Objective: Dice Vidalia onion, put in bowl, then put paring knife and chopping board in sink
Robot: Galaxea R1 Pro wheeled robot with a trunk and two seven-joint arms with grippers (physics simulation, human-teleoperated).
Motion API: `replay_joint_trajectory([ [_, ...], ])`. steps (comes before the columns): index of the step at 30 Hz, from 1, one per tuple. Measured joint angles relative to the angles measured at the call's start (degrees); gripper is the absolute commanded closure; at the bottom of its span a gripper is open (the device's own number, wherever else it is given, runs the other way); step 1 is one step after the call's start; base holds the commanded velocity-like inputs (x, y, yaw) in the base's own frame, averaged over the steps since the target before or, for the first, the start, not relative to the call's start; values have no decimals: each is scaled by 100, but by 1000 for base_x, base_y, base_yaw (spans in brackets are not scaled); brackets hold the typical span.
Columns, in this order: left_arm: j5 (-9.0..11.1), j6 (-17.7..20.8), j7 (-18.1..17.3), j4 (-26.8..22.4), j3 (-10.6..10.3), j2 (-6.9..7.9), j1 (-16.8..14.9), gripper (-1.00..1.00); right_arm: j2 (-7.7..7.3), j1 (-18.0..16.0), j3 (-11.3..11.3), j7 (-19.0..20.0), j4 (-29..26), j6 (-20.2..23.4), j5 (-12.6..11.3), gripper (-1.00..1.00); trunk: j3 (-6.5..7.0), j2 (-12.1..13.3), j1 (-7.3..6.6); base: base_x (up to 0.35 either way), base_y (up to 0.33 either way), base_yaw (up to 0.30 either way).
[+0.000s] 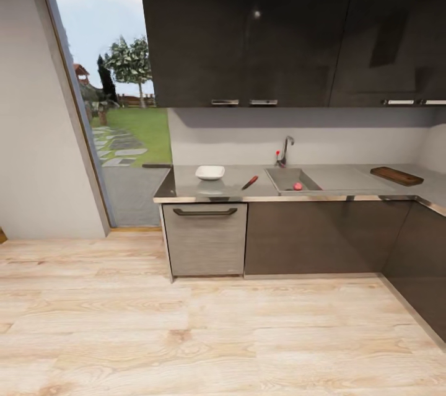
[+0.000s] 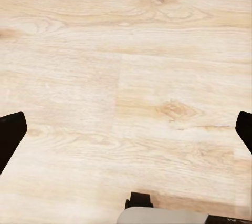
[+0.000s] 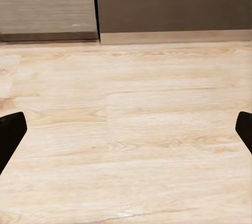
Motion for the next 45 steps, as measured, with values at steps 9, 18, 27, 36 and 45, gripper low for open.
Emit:
replay_joint_trajectory([
  [9,0,0,0,-2,0,5,0,-100,1,0,0,2,0,0,0,-100,162,362,-198,0,0,0],
  [18,0,0,0,-2,3,6,0,-100,0,0,0,0,0,0,0,-100,324,724,-396,0,0,0],
  [27,0,-1,0,4,5,8,0,-100,3,0,0,0,0,0,1,-100,487,1086,-594,0,0,0],
  [36,0,-1,0,5,4,8,0,-100,7,1,0,1,0,0,1,-100,649,1448,-792,0,0,0],
  [45,0,5,0,0,7,8,0,-100,9,-2,0,2,-2,0,1,-100,801,1801,-989,0,0,0],
])
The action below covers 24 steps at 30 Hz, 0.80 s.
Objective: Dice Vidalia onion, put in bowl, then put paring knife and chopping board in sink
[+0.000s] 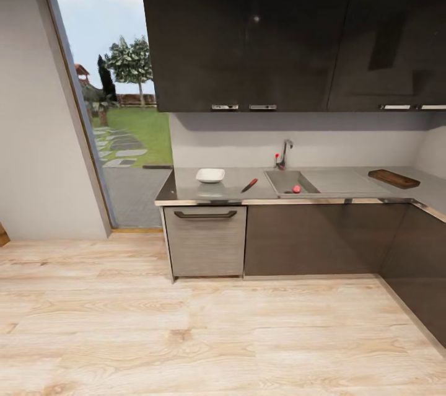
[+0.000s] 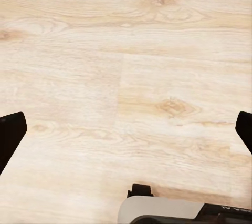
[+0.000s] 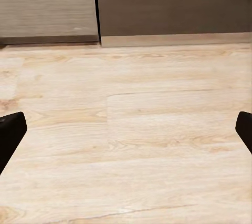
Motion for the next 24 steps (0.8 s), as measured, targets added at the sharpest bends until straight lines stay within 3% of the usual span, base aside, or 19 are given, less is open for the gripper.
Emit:
replay_joint_trajectory([
  [24,0,1,0,0,1,-4,0,-100,0,0,0,1,0,0,5,-100,1,2,-1,0,0,0],
])
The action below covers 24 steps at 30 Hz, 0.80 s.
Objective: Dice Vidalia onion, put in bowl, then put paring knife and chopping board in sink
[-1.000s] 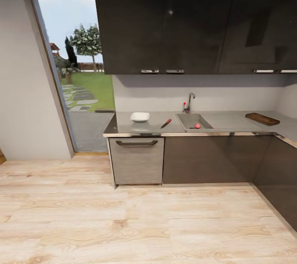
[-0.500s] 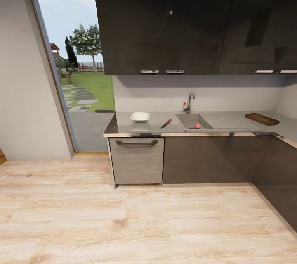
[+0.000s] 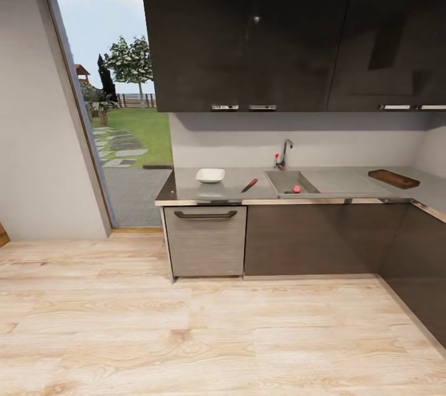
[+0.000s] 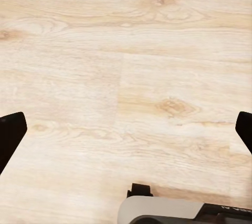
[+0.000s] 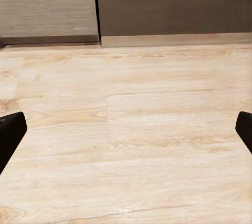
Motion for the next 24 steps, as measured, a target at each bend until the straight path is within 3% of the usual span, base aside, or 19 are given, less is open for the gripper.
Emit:
replay_joint_trajectory([
  [16,0,-1,0,-10,1,14,0,-100,-2,0,0,-1,0,-4,-2,-100,0,0,0,8,0,0],
  [24,0,3,1,-13,2,30,0,-100,-7,0,0,-1,0,-4,0,-100,0,-1,-3,235,44,0],
])
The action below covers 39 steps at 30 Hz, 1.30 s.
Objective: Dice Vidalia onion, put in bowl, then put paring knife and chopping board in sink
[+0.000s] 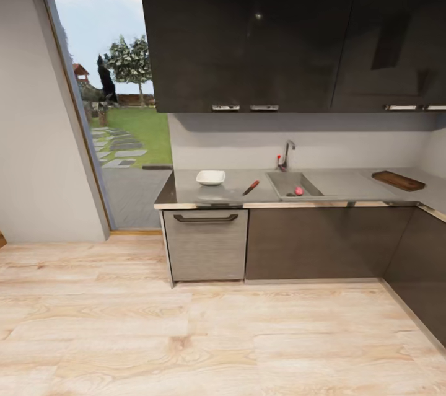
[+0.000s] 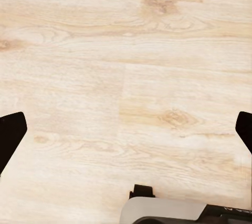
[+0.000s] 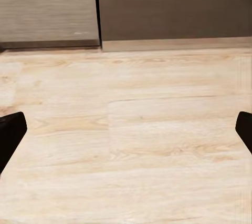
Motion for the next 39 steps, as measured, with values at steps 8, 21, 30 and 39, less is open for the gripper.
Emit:
replay_joint_trajectory([
  [8,0,4,4,4,-2,-5,0,-100,-2,0,0,-3,0,-1,1,-100,0,0,-1,312,22,0],
  [21,-5,-22,7,-14,-27,-4,2,-100,30,32,-7,-22,-32,25,12,-100,1,8,6,273,1,0],
  [30,-17,-31,7,104,-15,0,2,-100,203,153,-17,-25,53,12,0,-100,-2,0,2,0,0,0],
  [39,-23,-45,7,282,-6,1,0,-100,176,170,-24,-22,149,9,-6,-100,-1,0,3,0,0,0],
])
